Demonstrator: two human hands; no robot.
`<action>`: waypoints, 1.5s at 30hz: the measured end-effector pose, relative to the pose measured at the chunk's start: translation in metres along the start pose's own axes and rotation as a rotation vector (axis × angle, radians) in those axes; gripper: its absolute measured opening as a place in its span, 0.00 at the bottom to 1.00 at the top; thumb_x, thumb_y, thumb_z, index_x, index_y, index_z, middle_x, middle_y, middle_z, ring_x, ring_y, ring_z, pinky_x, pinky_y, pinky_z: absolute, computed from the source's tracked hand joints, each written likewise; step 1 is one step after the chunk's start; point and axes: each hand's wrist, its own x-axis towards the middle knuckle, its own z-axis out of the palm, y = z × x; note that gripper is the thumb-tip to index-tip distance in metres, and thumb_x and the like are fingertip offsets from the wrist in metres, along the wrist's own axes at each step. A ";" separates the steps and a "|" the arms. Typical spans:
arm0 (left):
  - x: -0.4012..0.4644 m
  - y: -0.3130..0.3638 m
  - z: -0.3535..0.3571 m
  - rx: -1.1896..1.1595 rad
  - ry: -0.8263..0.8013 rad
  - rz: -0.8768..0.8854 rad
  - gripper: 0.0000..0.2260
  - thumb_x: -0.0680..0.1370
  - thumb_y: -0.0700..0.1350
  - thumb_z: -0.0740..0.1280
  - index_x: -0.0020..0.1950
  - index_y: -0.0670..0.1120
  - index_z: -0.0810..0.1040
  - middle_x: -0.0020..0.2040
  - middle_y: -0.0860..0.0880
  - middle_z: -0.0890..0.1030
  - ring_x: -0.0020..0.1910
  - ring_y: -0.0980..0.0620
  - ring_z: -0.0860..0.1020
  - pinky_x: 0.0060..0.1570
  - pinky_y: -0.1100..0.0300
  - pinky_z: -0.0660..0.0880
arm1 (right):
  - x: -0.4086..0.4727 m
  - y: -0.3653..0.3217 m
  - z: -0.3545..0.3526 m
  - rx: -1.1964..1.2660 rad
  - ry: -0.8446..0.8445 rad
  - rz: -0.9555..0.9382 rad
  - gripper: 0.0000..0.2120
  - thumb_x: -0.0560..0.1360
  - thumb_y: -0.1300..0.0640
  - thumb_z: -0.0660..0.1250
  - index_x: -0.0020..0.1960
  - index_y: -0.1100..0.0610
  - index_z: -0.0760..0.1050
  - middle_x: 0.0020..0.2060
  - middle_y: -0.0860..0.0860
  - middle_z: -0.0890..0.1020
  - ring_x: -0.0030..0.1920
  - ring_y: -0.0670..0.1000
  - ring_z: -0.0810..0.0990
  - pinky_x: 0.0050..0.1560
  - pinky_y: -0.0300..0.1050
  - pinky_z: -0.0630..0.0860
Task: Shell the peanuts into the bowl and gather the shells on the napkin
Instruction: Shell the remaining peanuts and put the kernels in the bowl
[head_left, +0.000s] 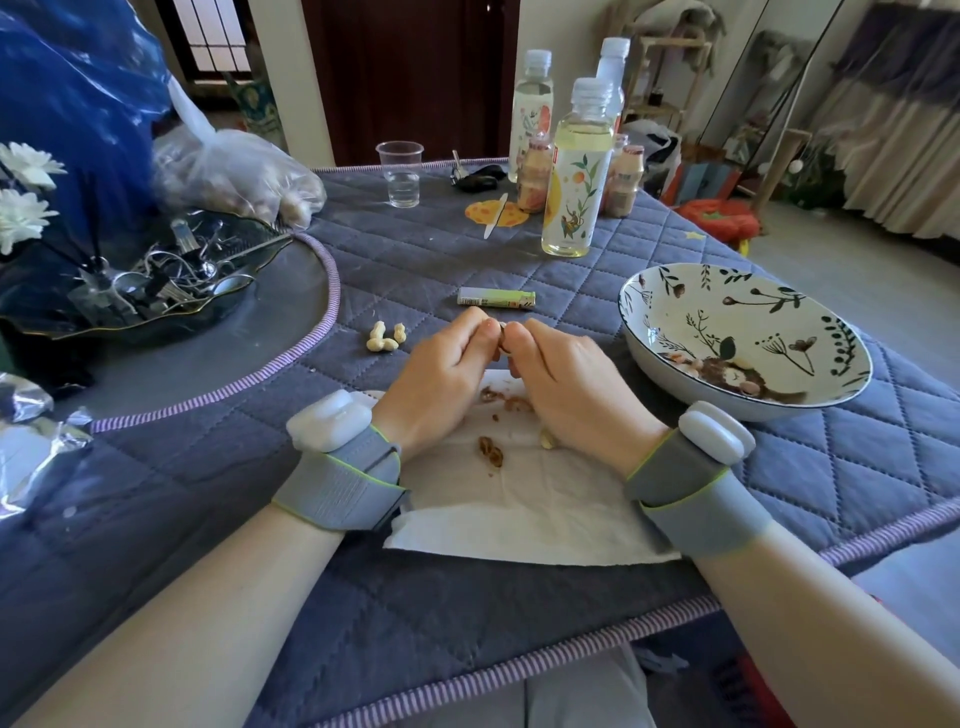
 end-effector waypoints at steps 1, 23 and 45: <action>-0.001 0.002 0.000 0.011 -0.014 0.014 0.14 0.81 0.48 0.52 0.37 0.52 0.68 0.24 0.54 0.70 0.23 0.59 0.67 0.30 0.60 0.62 | -0.003 0.001 -0.003 -0.004 -0.001 0.000 0.13 0.81 0.56 0.49 0.39 0.52 0.64 0.37 0.55 0.77 0.41 0.59 0.75 0.46 0.56 0.70; -0.017 -0.001 -0.002 0.439 -0.285 0.154 0.07 0.73 0.52 0.56 0.46 0.53 0.71 0.34 0.55 0.74 0.36 0.59 0.72 0.37 0.62 0.66 | -0.045 0.030 -0.017 0.129 -0.009 0.201 0.16 0.80 0.56 0.52 0.44 0.63 0.74 0.32 0.45 0.72 0.35 0.47 0.69 0.39 0.39 0.61; -0.014 -0.013 -0.008 0.381 -0.204 0.121 0.03 0.68 0.47 0.62 0.39 0.54 0.74 0.32 0.52 0.75 0.33 0.54 0.71 0.37 0.52 0.71 | -0.053 0.035 -0.020 0.001 -0.044 0.045 0.14 0.74 0.57 0.64 0.59 0.54 0.72 0.41 0.45 0.68 0.37 0.38 0.67 0.40 0.34 0.60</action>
